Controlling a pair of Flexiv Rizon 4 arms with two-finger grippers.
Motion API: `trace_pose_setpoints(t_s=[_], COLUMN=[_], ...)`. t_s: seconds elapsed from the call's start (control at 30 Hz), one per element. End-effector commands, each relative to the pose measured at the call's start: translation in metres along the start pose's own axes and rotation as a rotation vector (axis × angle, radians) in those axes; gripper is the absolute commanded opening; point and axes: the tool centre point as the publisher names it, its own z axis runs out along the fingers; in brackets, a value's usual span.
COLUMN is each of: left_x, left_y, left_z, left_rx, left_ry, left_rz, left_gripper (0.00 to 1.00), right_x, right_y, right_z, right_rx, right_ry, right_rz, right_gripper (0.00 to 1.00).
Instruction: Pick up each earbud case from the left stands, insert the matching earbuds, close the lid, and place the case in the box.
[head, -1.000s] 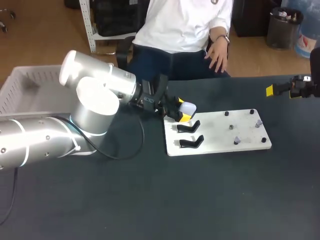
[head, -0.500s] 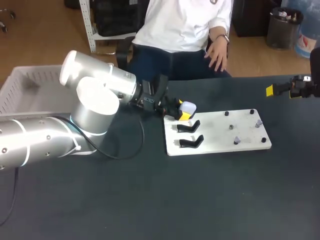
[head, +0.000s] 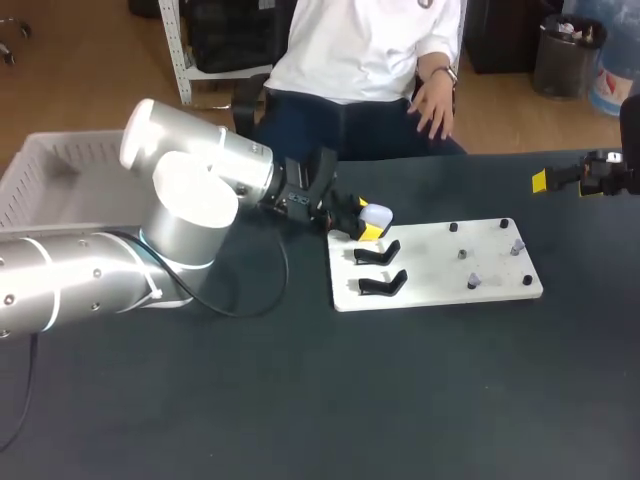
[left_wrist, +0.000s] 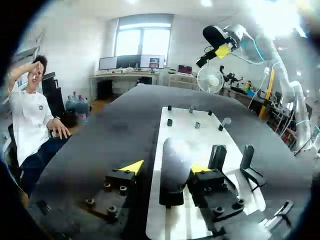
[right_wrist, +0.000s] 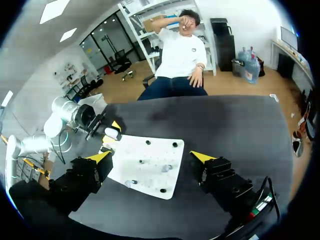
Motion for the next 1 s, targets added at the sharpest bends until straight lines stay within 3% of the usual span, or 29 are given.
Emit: trace_pose_setpoints(t_s=[0.03,0.1,0.17,0.23,0.27,0.53,1.0], left_x=[0.0,0.0,0.0,0.0,0.0,-0.005,-0.05], left_y=[0.003,0.003,0.003,0.002,0.002,-0.003,-0.007], left_z=[0.002,0.002,0.003,0.003,0.003,-0.003,-0.039], left_rx=[0.009,0.011,0.013,0.015,0.017,0.019,-0.012], left_ry=[0.0,0.0,-0.003,-0.009,-0.012,-0.032,-0.052], left_rz=[0.001,0.0,-0.001,-0.001,-0.001,0.006,0.08], left_gripper=[0.46,0.42,0.32,0.06,0.0,0.0,0.0], right_x=[0.0,0.0,0.0,0.0,0.0,0.0,0.0], right_y=[0.0,0.0,0.0,0.0,0.0,0.0,0.0], right_z=[0.0,0.0,0.0,0.0,0.0,0.0,0.0], right_rx=[0.002,0.002,0.002,0.002,0.002,0.002,0.002], right_ry=[0.0,0.0,0.0,0.0,0.0,0.0,0.0], right_rz=[0.0,0.0,0.0,0.0,0.0,0.0,0.0], right_gripper=[1.0,1.0,1.0,1.0,1.0,1.0,1.0])
